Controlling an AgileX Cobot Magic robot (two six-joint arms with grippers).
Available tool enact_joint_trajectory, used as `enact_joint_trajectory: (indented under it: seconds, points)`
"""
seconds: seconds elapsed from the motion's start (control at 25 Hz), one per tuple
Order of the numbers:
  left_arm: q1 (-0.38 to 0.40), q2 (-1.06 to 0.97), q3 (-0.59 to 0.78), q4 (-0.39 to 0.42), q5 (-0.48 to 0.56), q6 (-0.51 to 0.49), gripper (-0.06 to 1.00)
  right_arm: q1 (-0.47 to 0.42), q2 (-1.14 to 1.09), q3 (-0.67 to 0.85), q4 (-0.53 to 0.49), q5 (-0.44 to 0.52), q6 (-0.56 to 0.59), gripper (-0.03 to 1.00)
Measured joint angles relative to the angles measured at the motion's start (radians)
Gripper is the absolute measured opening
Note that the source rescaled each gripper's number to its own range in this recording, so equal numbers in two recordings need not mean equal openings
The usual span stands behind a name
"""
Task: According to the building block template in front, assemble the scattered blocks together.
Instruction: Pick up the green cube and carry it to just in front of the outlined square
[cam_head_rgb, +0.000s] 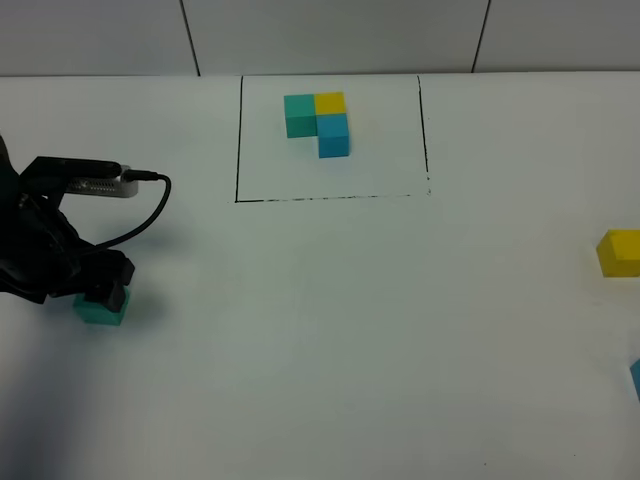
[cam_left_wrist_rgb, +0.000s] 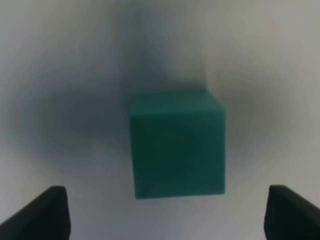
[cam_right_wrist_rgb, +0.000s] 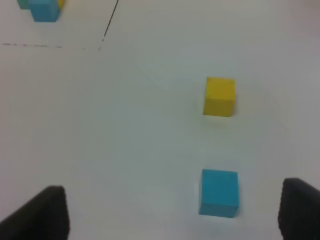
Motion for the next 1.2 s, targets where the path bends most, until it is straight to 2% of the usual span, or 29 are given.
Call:
enact_joint_trajectory:
  seconds: [0.24, 0.4, 0.48, 0.64, 0.76, 1.0, 1.2]
  points:
    - [0.0, 0.051, -0.001, -0.018, -0.061, -0.001, 0.8, 0.0, 0.0, 0.0, 0.0, 0.0, 0.0, 0.71]
    - [0.0, 0.068, -0.001, -0.021, -0.065, -0.001, 0.69, 0.0, 0.0, 0.0, 0.0, 0.0, 0.0, 0.71]
    - [0.0, 0.077, -0.001, -0.022, -0.065, -0.001, 0.59, 0.0, 0.0, 0.0, 0.0, 0.0, 0.0, 0.71]
    - [0.0, 0.099, -0.001, -0.023, -0.066, -0.001, 0.31, 0.0, 0.0, 0.0, 0.0, 0.0, 0.0, 0.71]
    - [0.0, 0.104, -0.001, -0.023, -0.066, -0.001, 0.0, 0.0, 0.0, 0.0, 0.0, 0.0, 0.0, 0.71]
    - [-0.038, 0.082, -0.05, -0.02, -0.048, 0.051, 0.0, 0.0, 0.0, 0.0, 0.0, 0.0, 0.0, 0.71]
    - [-0.167, 0.073, -0.18, 0.03, -0.005, 0.257, 0.0, 0.0, 0.0, 0.0, 0.0, 0.0, 0.0, 0.71]
